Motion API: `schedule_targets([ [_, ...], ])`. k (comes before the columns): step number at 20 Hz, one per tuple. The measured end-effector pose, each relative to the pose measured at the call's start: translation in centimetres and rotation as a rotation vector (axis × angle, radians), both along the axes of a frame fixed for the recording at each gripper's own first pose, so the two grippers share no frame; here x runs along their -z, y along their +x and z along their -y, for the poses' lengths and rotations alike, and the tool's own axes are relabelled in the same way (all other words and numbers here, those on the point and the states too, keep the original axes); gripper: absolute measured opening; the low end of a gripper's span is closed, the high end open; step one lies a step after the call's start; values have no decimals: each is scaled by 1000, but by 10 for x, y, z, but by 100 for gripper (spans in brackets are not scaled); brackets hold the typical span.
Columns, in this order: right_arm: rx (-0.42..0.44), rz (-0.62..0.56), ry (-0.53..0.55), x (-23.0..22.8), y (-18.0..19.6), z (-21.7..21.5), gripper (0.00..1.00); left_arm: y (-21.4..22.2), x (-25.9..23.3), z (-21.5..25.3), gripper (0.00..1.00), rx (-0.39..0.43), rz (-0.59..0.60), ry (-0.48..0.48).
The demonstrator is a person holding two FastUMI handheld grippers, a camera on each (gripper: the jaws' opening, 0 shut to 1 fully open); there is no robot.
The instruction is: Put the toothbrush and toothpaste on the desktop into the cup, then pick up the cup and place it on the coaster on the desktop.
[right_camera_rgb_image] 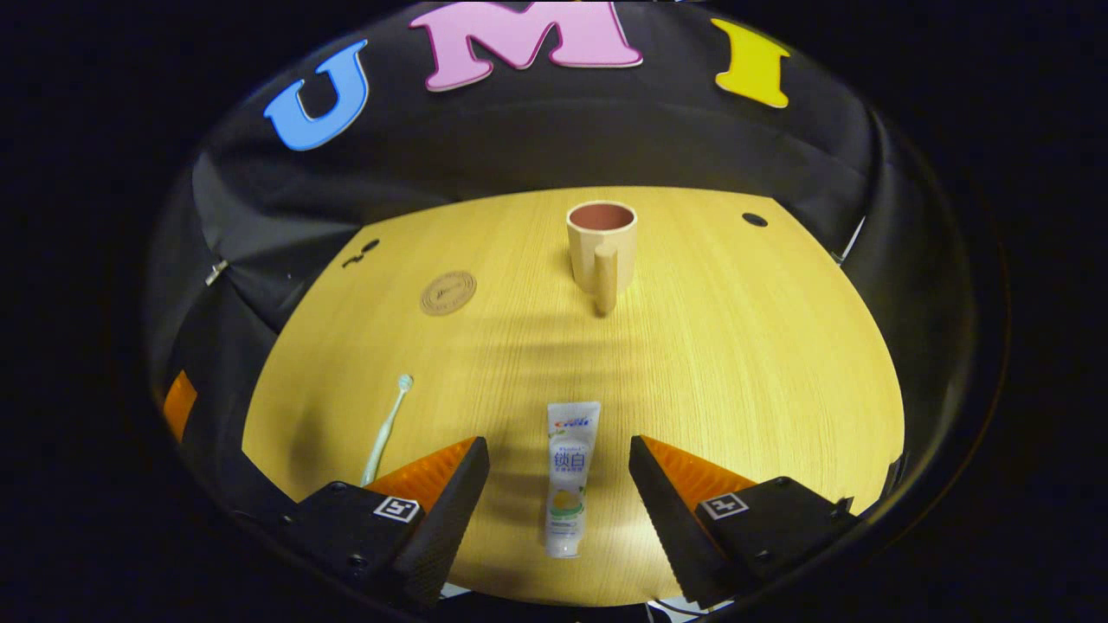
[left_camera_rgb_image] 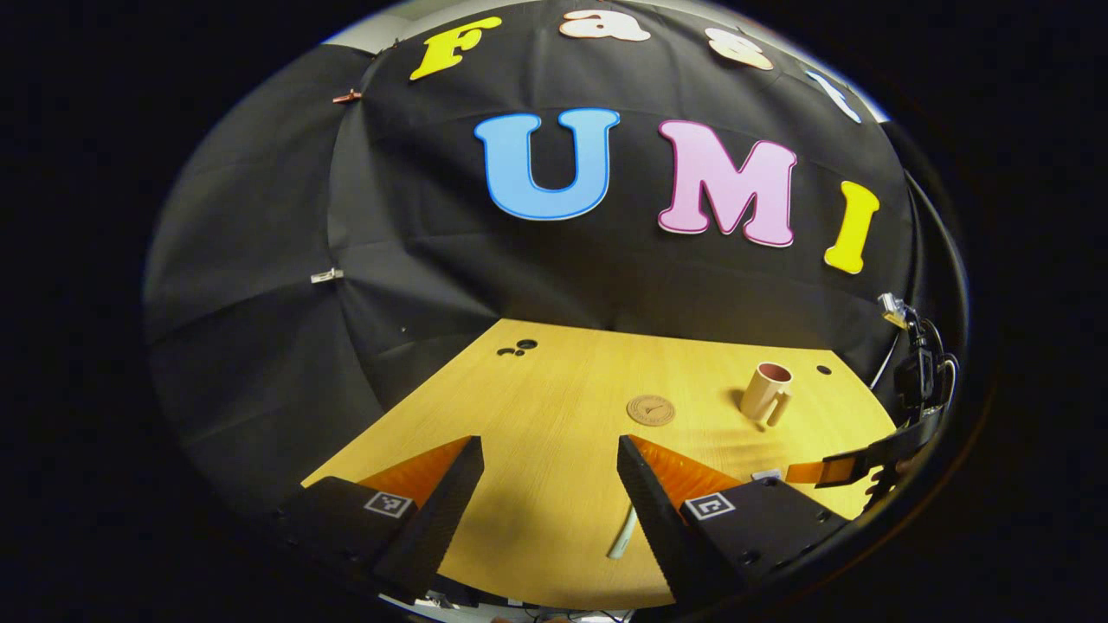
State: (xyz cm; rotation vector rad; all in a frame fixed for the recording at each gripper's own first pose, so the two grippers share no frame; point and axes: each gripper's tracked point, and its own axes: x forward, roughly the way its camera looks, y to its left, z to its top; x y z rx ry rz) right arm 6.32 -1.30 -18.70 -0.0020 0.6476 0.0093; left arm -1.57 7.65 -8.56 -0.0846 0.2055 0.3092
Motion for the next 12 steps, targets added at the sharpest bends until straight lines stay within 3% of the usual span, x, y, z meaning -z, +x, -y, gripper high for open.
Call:
schedule_targets([
  [7,-6,-176,-74,59,9,12,100,2,22,1,98,-27,-90,-4],
  [12,-14,-224,-72,76,10,12,100,0,25,3,98,-26,-102,0],
])
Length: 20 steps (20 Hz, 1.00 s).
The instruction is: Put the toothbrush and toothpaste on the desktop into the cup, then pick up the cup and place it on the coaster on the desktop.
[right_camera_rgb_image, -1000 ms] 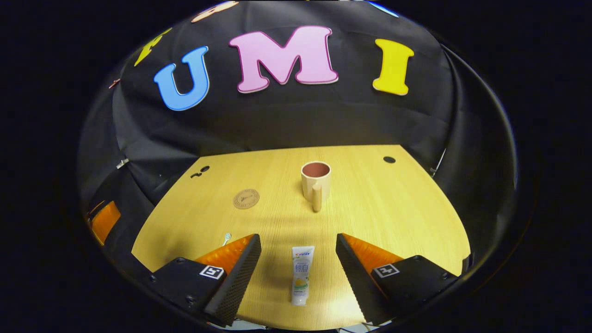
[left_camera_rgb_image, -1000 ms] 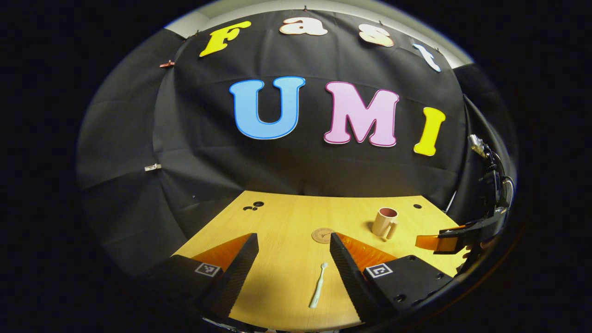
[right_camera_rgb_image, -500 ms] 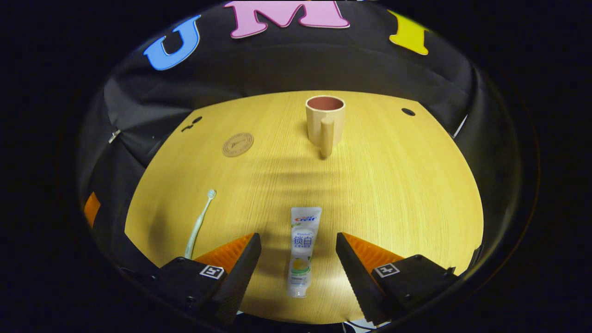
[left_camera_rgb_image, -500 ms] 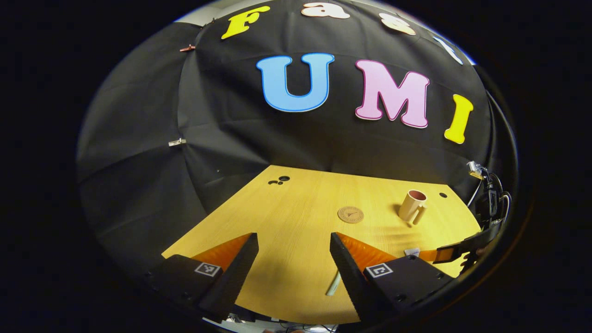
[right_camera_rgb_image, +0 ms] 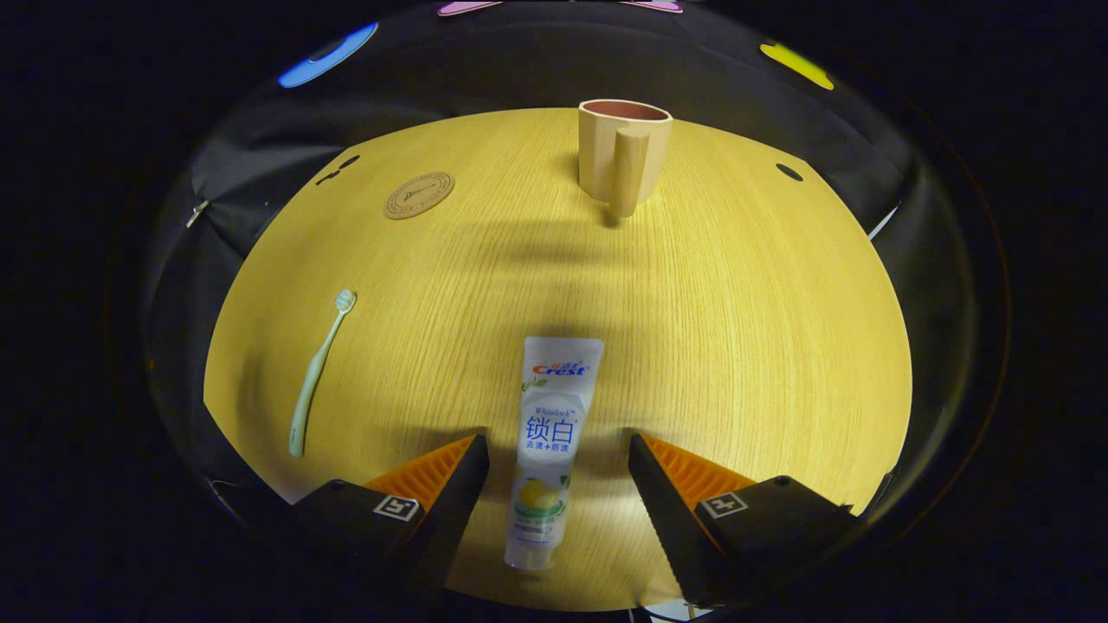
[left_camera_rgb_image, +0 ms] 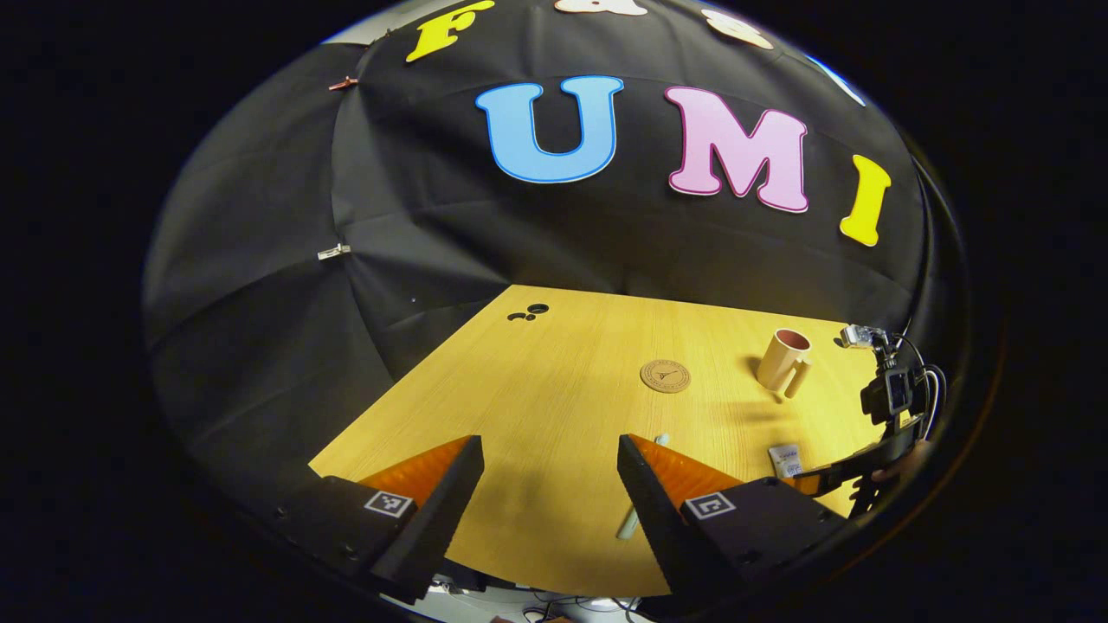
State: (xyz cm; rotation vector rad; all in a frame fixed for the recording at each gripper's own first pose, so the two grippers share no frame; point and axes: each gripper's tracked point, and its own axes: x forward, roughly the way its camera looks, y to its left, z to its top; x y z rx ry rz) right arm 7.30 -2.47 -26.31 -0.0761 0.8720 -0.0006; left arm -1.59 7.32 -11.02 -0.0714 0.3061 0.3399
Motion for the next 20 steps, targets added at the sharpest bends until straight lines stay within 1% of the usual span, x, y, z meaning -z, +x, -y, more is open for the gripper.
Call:
schedule_targets([
  [1,9,-18,8,3,-3,-1,100,1,-1,1,98,3,1,3],
  [3,16,-13,13,4,1,-1,100,1,-2,3,98,14,2,12],
  [4,16,-12,6,2,1,-2,98,2,-2,4,98,19,3,17],
  [7,4,-32,-51,5,-2,3,96,2,-2,8,98,32,5,16],
  [8,10,-33,-51,7,0,2,86,2,0,10,98,39,4,9],
  [10,33,-33,-41,7,1,5,80,2,1,16,99,63,9,-3],
  [12,47,-48,-41,7,-1,5,63,1,0,18,98,75,16,-1],
  [13,60,-51,-36,7,0,6,62,-1,0,20,98,82,18,0],
  [14,63,-56,-36,6,0,5,47,-2,0,21,98,89,20,1],
  [17,55,-67,-41,7,-1,5,48,-4,0,25,98,106,28,0],
  [19,9,-39,-46,2,-3,1,47,-5,4,27,98,116,27,-8],
  [20,-21,-30,-54,6,0,1,40,-6,6,28,98,122,25,-12],
])
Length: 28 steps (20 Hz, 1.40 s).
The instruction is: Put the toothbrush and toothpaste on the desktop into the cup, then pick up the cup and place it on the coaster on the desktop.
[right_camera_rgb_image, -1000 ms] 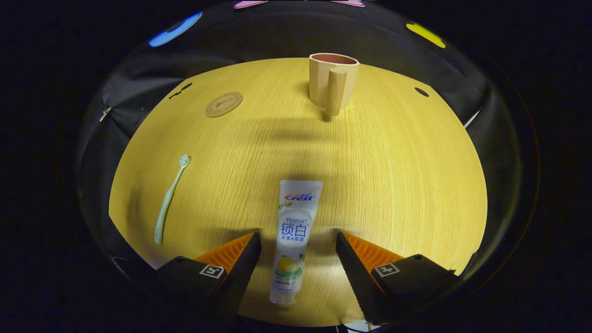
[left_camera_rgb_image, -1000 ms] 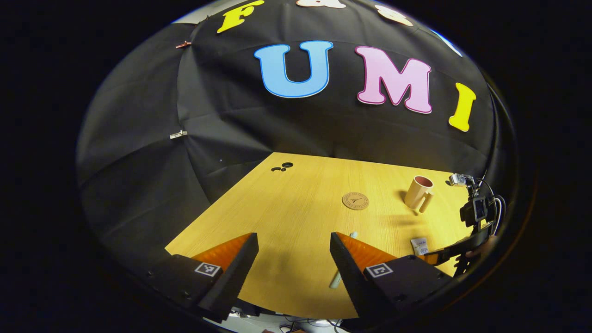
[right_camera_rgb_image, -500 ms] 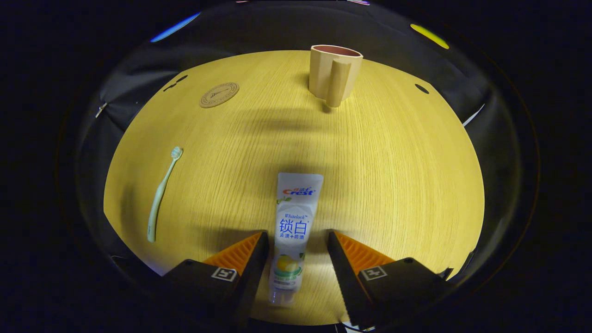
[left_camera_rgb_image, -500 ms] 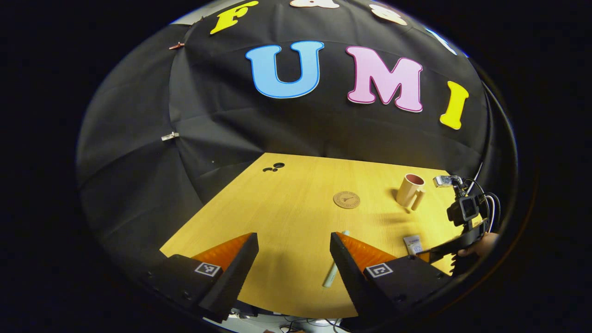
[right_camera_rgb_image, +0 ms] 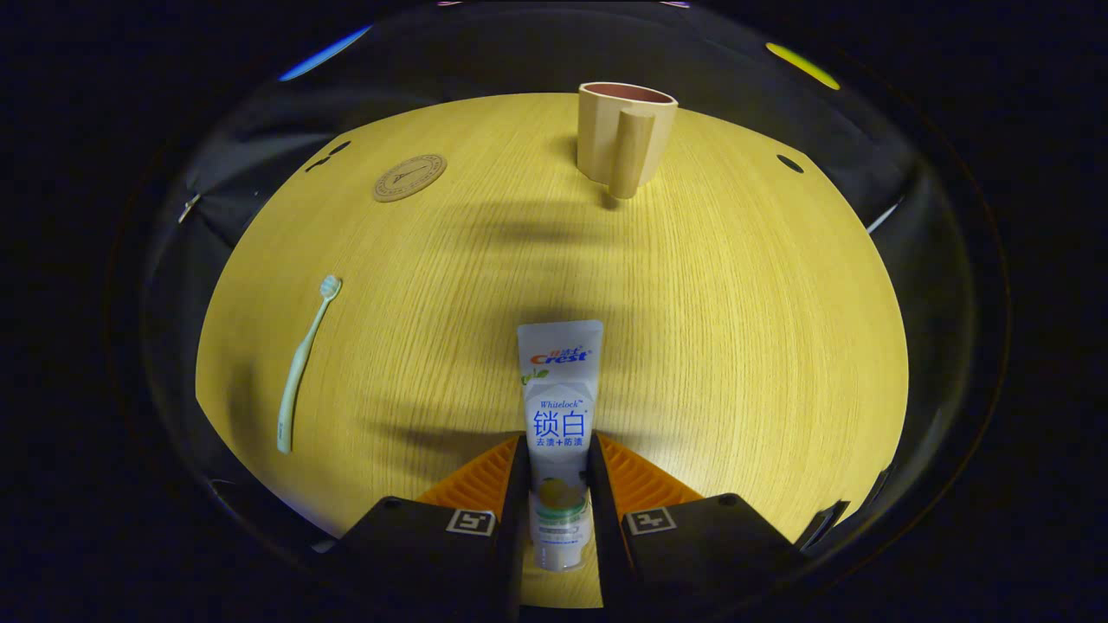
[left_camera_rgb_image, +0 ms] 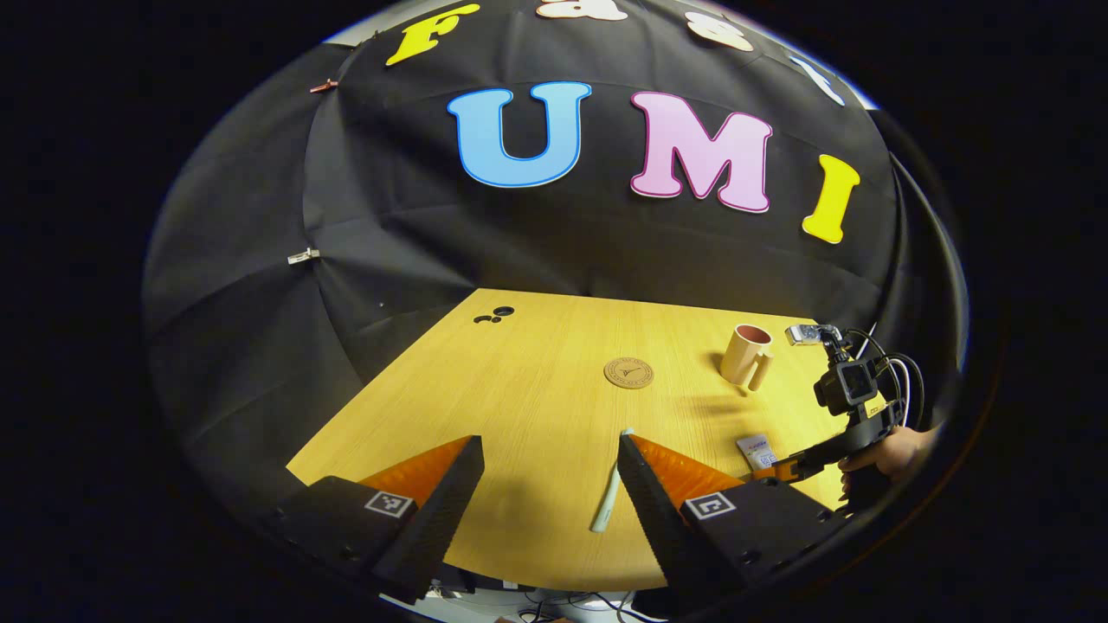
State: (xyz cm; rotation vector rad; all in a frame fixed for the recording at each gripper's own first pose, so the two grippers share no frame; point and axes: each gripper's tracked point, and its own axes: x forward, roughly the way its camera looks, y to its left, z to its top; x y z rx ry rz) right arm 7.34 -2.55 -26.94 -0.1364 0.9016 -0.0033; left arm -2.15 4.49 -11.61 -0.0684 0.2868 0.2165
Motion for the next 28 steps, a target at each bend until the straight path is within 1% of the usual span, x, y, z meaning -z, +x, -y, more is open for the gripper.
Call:
schedule_targets([
  [1,-23,-4,-7,1,-2,0,39,0,0,1,98,6,-1,-3],
  [2,-32,-4,-4,-1,-1,0,34,1,1,1,98,13,-1,-3],
  [3,-36,-13,6,-1,-2,0,36,2,2,0,98,18,-4,0],
  [5,-22,-23,47,-2,-2,0,24,3,5,-1,98,23,-11,11],
  [6,-18,-18,68,0,0,0,24,6,8,-1,98,27,-16,15],
  [7,-24,-37,80,-1,-2,1,19,7,9,-1,98,33,-19,16],
  [10,-34,-33,97,-3,0,1,19,18,25,6,98,71,-59,0],
  [12,-50,-34,83,-3,-2,6,19,31,36,12,98,114,-86,-19],
  [14,-55,-40,80,-4,-5,14,19,44,53,17,98,154,-143,-37],
  [17,-67,-56,97,-5,-9,21,18,64,76,18,97,158,-209,-35],
  [20,-81,-59,136,-11,-11,27,18,82,99,29,92,193,-264,-2],
  [22,-89,-61,161,-15,-9,32,19,95,111,37,92,223,-274,32],
  [24,-97,-60,175,-20,-8,37,19,106,129,45,91,242,-319,50],
  [27,-117,-56,192,-26,-9,44,19,116,150,56,87,258,-388,15],
  [28,-122,-61,197,-25,-10,47,19,118,156,58,83,258,-414,-2],
])
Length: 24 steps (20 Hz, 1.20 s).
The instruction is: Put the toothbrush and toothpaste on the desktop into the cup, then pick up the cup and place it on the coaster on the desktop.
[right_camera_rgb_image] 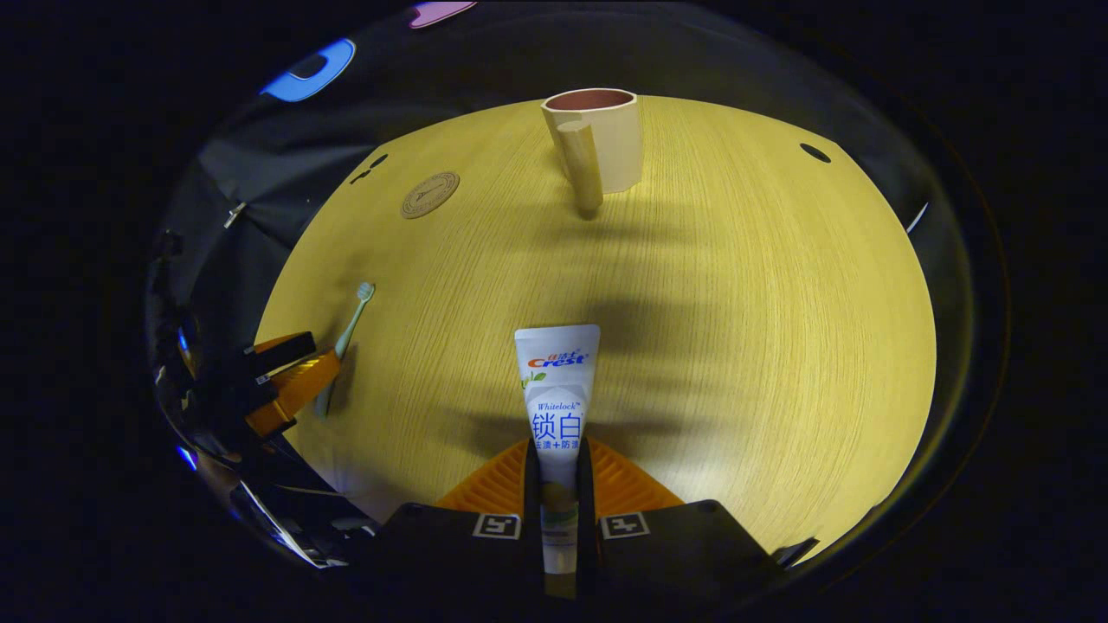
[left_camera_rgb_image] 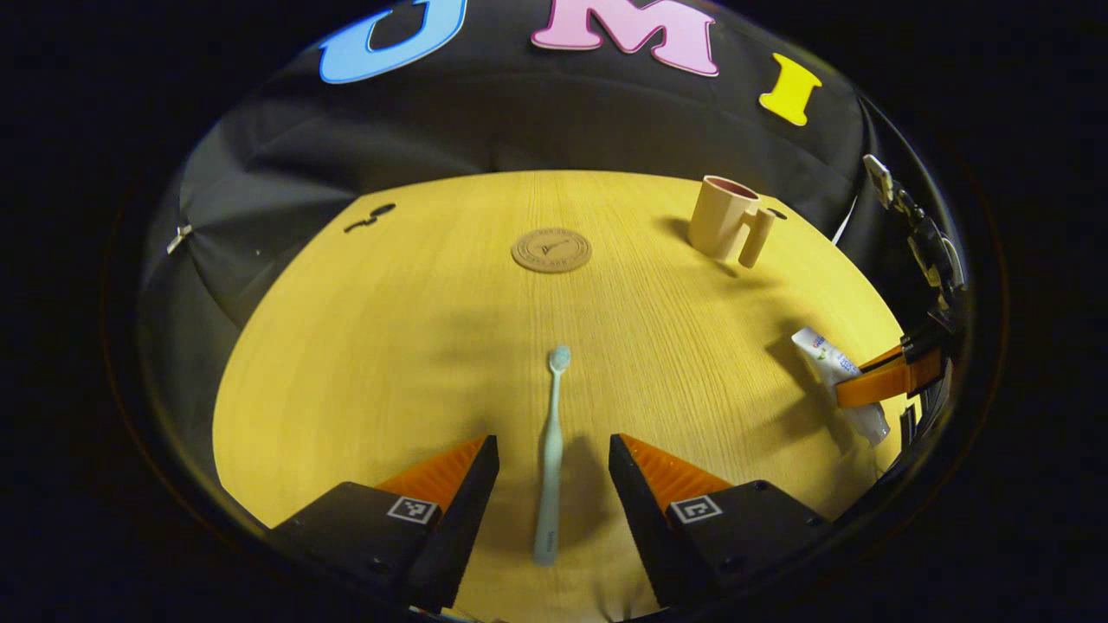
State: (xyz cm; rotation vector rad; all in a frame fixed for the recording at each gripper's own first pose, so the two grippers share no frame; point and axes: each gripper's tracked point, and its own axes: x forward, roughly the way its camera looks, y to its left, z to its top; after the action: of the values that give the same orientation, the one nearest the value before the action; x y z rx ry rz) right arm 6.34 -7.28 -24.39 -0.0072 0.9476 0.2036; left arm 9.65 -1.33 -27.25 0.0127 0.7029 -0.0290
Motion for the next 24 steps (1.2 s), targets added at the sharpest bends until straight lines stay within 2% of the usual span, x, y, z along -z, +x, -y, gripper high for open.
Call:
schedule_targets([
  [4,-23,-9,24,4,1,2,19,7,13,-2,78,-5,-70,18],
  [9,-33,11,67,-2,1,-2,19,9,15,-3,67,47,-173,40],
  [11,-38,22,82,-5,2,-3,19,12,14,-3,48,52,-181,44],
  [13,-41,34,101,-8,3,-4,19,15,13,-2,23,62,-179,54],
  [14,-38,40,106,-10,3,-3,19,14,13,-2,18,64,-184,61],
  [15,-32,46,110,-13,3,-2,19,14,12,-1,23,69,-184,62],
  [16,-23,55,117,-16,4,-3,19,13,12,1,16,81,-193,62],
  [19,-9,100,104,-27,3,1,18,13,11,2,7,99,-167,65],
  [24,-14,241,50,-69,7,6,18,7,12,5,7,95,-143,47],
])
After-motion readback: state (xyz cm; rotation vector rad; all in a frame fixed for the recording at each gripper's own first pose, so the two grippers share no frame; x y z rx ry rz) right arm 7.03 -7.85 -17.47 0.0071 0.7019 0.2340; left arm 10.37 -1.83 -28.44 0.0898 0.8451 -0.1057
